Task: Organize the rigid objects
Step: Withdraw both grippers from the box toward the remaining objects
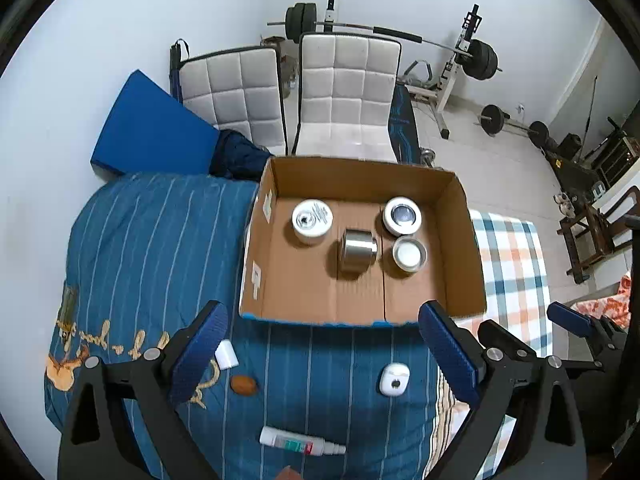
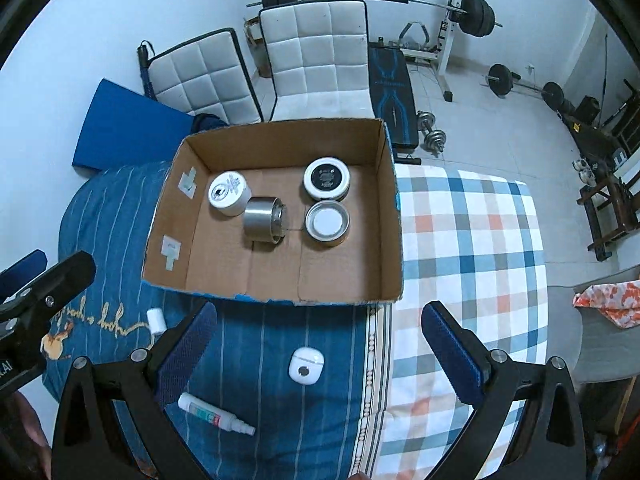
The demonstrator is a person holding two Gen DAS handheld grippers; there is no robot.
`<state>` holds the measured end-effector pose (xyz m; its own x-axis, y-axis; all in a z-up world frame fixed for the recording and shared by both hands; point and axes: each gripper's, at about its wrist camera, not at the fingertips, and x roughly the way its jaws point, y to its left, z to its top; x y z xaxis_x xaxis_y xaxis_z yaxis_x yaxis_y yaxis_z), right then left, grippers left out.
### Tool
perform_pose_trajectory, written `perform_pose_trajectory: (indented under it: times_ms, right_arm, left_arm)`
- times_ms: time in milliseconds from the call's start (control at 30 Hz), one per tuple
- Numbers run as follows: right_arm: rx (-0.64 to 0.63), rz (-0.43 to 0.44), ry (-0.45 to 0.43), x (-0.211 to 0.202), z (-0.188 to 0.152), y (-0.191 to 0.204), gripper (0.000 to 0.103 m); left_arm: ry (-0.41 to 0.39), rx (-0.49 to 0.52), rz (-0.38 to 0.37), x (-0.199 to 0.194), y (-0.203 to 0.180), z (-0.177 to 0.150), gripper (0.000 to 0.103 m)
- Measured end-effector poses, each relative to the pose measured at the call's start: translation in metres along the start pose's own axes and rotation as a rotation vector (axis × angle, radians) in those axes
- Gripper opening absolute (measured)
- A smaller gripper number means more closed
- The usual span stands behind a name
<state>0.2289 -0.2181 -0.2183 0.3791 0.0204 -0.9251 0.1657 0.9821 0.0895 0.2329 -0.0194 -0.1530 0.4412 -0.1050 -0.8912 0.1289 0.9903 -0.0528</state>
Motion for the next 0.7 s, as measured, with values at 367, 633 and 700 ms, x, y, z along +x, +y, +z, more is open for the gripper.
perform_pose_trajectory:
  times_ms: [367, 633, 700]
  right_arm:
    - [-0.031, 0.018, 0.293, 0.099, -0.112, -0.020, 0.103]
    - [-0.037, -0.004, 0.443, 0.163, -0.189, -0.018, 0.103]
    - [-0.033, -0.001, 0.453, 0.169, -0.196, -0.018, 0.103]
  left_arm:
    - [0.359, 0.305, 0.138, 0.115, 0.004, -0.169, 0.098]
    - [0.515, 0.466, 0.204, 0.182, 0.003, -0.243, 0.092]
    - [0.514, 0.459, 0.158, 0.187, 0.000, -0.241, 0.075]
